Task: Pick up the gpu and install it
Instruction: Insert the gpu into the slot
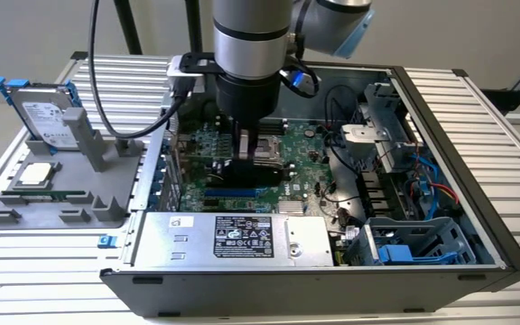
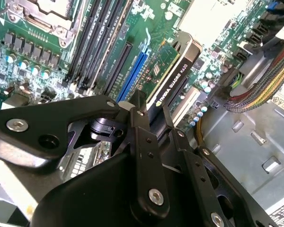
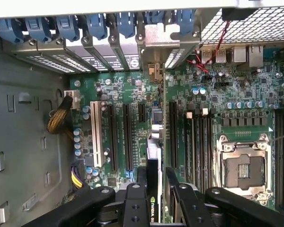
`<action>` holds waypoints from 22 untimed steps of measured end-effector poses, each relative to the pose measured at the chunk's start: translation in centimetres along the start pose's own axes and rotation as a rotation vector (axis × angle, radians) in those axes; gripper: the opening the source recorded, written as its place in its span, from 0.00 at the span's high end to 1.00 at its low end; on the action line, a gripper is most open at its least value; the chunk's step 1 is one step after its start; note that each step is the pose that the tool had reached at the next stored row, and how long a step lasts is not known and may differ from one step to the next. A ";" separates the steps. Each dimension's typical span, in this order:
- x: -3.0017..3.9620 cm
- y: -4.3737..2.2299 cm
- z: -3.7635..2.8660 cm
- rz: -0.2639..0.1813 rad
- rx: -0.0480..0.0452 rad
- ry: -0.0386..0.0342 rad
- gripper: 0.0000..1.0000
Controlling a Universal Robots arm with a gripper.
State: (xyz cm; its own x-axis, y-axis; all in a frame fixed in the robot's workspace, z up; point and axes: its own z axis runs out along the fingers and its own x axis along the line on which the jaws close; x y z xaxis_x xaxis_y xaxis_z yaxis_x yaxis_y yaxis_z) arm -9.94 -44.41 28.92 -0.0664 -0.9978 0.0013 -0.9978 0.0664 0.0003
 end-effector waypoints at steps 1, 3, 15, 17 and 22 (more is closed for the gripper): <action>0.03 0.05 0.08 0.000 0.0000 -0.0001 1.00; 0.05 0.16 0.28 0.000 0.0000 0.0000 1.00; 0.09 0.62 1.65 0.000 -0.0001 0.0002 1.00; 0.09 0.66 1.72 0.000 -0.0001 0.0002 1.00; 0.09 0.79 1.85 -0.002 0.0000 -0.0012 1.00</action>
State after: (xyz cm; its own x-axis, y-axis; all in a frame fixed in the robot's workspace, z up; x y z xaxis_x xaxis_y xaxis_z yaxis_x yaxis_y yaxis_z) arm -10.74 -44.44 27.08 -0.0648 -0.9979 0.0002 -0.9979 0.0648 0.0003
